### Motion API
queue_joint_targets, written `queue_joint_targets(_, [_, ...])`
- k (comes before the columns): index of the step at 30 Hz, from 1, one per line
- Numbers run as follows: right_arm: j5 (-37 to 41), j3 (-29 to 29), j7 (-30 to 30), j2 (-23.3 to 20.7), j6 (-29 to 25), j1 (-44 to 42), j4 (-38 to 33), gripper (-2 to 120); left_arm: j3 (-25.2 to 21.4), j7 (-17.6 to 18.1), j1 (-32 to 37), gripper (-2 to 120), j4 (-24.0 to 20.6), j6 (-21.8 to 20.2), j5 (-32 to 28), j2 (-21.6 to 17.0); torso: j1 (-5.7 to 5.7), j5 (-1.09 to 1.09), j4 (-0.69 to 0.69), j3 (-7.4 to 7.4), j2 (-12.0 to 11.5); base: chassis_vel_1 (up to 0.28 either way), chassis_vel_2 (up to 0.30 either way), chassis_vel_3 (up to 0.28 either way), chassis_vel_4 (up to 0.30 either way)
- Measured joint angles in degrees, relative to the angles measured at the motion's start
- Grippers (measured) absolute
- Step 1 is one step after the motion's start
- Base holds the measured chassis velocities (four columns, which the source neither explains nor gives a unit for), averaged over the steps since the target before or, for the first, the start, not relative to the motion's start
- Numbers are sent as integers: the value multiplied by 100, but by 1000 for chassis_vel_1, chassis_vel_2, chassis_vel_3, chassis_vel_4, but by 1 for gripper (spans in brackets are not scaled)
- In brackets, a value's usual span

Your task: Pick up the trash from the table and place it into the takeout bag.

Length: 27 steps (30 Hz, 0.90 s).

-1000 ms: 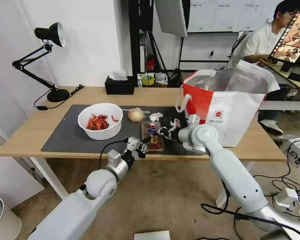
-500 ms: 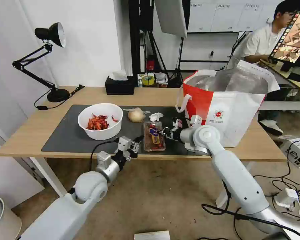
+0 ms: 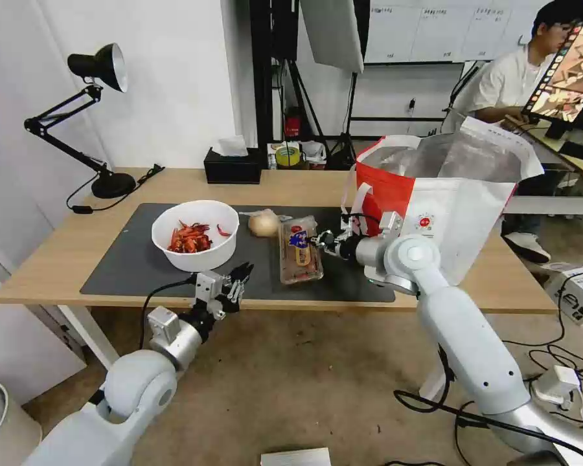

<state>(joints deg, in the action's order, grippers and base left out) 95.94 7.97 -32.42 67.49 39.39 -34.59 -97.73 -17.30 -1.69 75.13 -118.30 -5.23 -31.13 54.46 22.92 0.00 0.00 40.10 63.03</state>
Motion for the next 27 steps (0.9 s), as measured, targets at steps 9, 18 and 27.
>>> queue_joint_targets(9, [616, 285, -59, -436, -241, 473, -751, 0, -463, 185, 530, 73, -203, 275, 124, 41, 0, 0, -2, 0, 0, 0, 0, 0, 0])
queue_joint_targets(18, [1089, 616, -379, -1035, -694, 1353, -766, 0, -852, 192, 937, 99, -509, 277, 140, 168, 0, 1, 0, 0, 0, 0, 0, 0, 0])
queue_joint_targets(27, [1014, 904, -293, -2156, -945, 1719, -342, 0, -1010, 184, 1142, 100, -749, 277, 144, 204, 0, 3, -1, 1, 0, 0, 0, 0, 0])
